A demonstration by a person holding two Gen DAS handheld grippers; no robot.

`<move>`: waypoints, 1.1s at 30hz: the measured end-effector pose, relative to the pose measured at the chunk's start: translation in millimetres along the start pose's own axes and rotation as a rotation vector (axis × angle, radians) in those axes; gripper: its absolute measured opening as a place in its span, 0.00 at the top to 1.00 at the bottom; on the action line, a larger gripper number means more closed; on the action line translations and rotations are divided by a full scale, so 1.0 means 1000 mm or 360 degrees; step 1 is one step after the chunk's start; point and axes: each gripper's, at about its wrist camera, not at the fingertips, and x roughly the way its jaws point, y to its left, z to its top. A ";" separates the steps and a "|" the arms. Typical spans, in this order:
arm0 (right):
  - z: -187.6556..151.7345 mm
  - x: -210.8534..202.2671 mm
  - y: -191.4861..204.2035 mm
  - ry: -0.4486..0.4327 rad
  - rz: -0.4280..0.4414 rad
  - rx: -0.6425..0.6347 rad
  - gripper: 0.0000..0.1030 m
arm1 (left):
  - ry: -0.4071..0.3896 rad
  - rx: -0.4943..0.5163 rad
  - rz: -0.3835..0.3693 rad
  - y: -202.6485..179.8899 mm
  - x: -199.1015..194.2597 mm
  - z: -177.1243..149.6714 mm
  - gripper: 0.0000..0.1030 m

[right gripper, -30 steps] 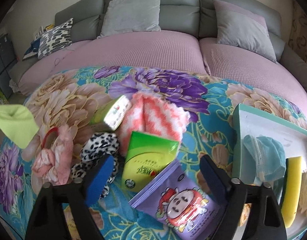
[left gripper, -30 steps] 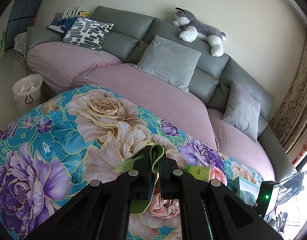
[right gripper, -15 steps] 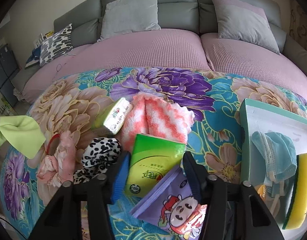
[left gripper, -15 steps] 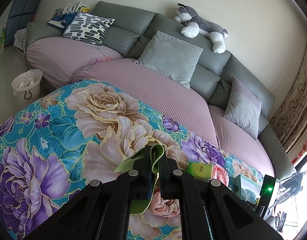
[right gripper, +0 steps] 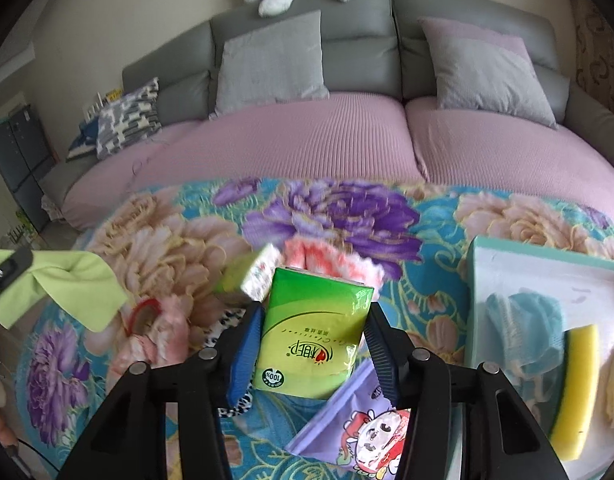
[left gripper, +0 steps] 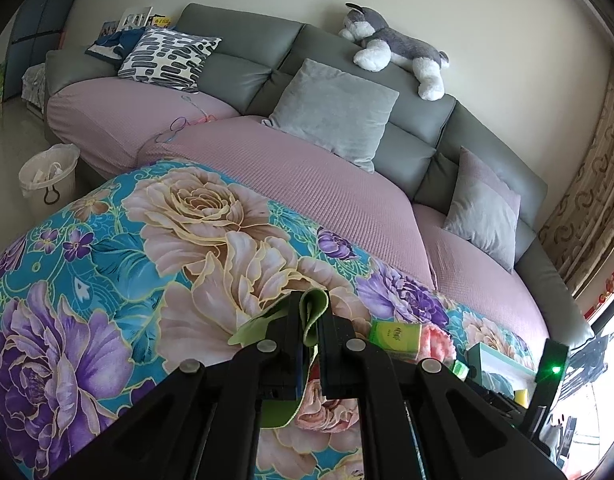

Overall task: Organize soft objects
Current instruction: 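Grasp the green tissue pack with the right gripper while the left gripper holds the cloth, then carry the tissue pack and green cloth into the tray and open both grippers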

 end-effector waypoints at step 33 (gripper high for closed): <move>-0.025 -0.123 -0.177 -0.0195 -0.0439 0.0470 0.48 | 0.0001 0.0416 -0.0409 -0.161 -0.008 -0.039 0.95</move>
